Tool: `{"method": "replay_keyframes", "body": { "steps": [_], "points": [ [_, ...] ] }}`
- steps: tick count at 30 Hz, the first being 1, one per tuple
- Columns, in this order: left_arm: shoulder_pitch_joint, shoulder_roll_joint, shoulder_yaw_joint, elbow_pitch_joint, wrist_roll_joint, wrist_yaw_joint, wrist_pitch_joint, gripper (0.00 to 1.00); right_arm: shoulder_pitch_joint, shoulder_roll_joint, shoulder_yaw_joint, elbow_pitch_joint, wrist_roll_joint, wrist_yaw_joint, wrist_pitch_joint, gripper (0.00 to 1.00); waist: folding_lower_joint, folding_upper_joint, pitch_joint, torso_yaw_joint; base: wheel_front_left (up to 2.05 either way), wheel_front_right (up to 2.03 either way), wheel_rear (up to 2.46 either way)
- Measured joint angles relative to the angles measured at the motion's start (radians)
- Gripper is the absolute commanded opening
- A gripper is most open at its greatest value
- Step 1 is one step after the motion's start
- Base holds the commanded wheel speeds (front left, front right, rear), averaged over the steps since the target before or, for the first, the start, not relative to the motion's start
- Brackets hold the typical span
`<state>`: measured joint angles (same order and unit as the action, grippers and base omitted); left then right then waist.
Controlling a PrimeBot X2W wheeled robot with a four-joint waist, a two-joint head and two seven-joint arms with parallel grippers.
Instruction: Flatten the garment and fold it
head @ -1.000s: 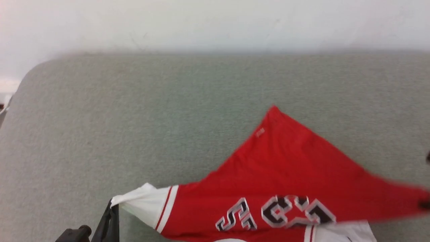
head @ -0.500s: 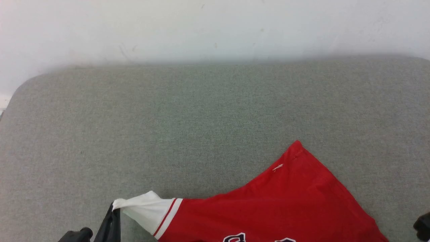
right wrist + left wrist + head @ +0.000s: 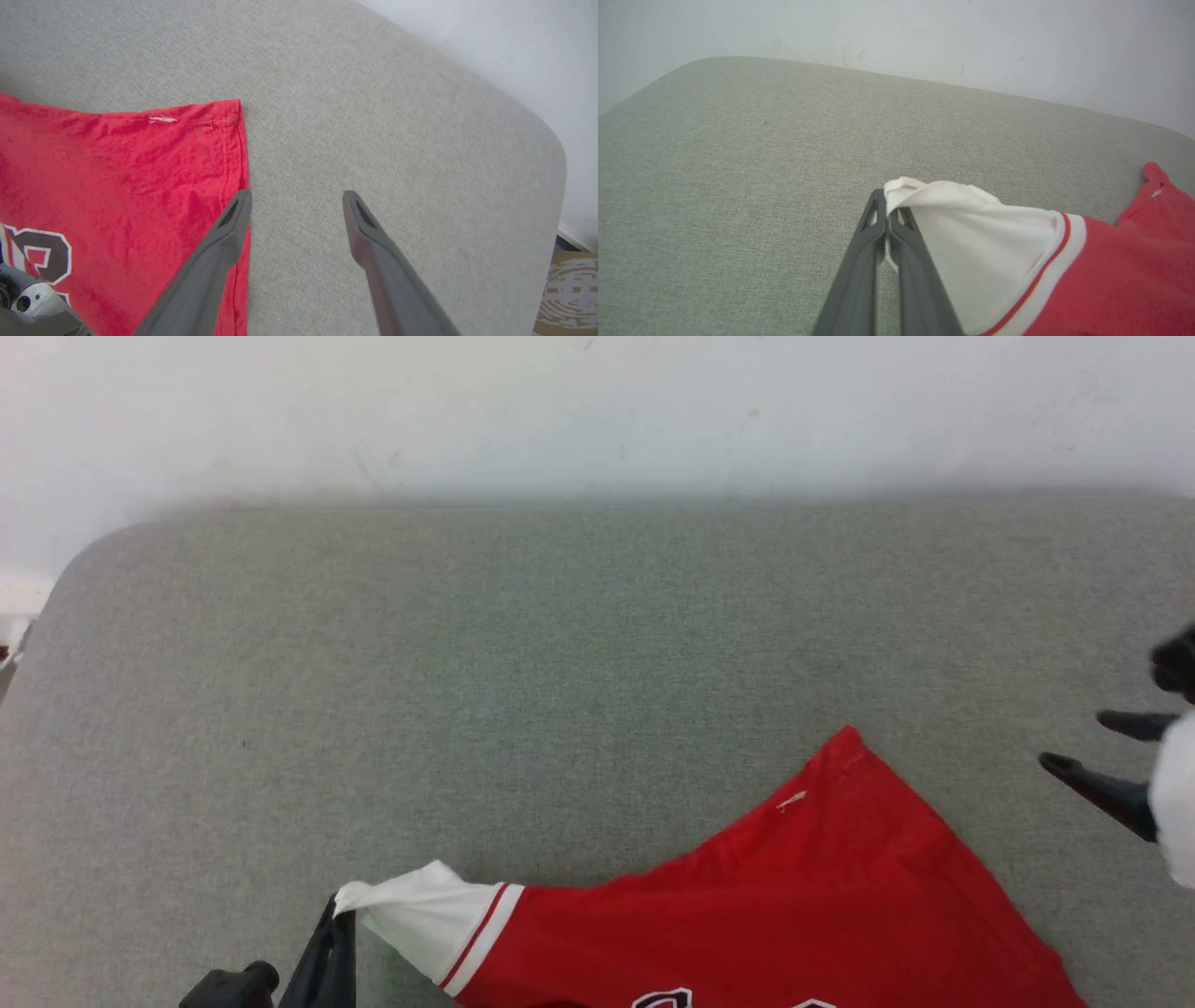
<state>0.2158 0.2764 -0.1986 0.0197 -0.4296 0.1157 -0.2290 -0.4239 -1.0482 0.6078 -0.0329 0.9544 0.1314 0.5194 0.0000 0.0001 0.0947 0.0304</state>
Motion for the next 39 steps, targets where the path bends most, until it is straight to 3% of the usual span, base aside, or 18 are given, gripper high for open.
{"method": "replay_keyframes", "body": {
  "steps": [4, 12, 20, 28, 29, 30, 39],
  "points": [
    [-0.026, -0.006, -0.014, -0.002, 0.002, 0.000, 0.001, 0.00, -0.116, 0.096, 0.070, 0.023, -0.100, 0.000, 0.152, 1.00, 0.0001, 0.0000, 0.015, 0.021, 0.00, 0.00, 0.00],
    [-0.060, -0.022, -0.036, 0.004, 0.009, 0.000, 0.000, 0.00, -0.306, 0.300, 0.227, 0.252, -0.124, 0.000, 0.326, 1.00, 0.0001, 0.0000, 0.052, 0.060, 0.00, 0.00, 0.00],
    [-0.105, -0.035, -0.053, 0.022, 0.009, -0.002, -0.002, 0.00, -0.392, 0.430, 0.344, 0.488, -0.122, 0.000, 0.306, 1.00, 0.0002, -0.0002, 0.098, 0.091, 0.00, 0.00, 0.00],
    [-0.120, -0.051, -0.055, 0.046, 0.009, -0.009, -0.014, 0.00, -0.411, 0.441, 0.474, 0.568, -0.084, 0.000, 0.226, 1.00, -0.0001, -0.0002, 0.119, 0.108, 0.00, 0.00, 0.00],
    [-0.120, -0.051, -0.052, 0.048, 0.009, -0.009, -0.015, 0.00, -0.414, 0.440, 0.484, 0.568, -0.079, 0.000, 0.205, 0.12, -0.0002, -0.0002, 0.118, 0.105, 0.00, 0.00, 0.00],
    [-0.120, -0.051, -0.050, 0.049, 0.009, -0.009, -0.015, 0.00, -0.414, 0.438, 0.492, 0.570, -0.070, 0.000, 0.181, 0.00, -0.0002, -0.0002, 0.117, 0.101, 0.00, 0.00, 0.00],
    [-0.097, -0.042, -0.023, 0.049, 0.004, -0.008, -0.019, 0.00, -0.414, 0.387, 0.527, 0.472, -0.006, 0.000, -0.113, 0.00, 0.0000, -0.0002, 0.059, 0.063, 0.00, 0.00, 0.00]
  ]
}}
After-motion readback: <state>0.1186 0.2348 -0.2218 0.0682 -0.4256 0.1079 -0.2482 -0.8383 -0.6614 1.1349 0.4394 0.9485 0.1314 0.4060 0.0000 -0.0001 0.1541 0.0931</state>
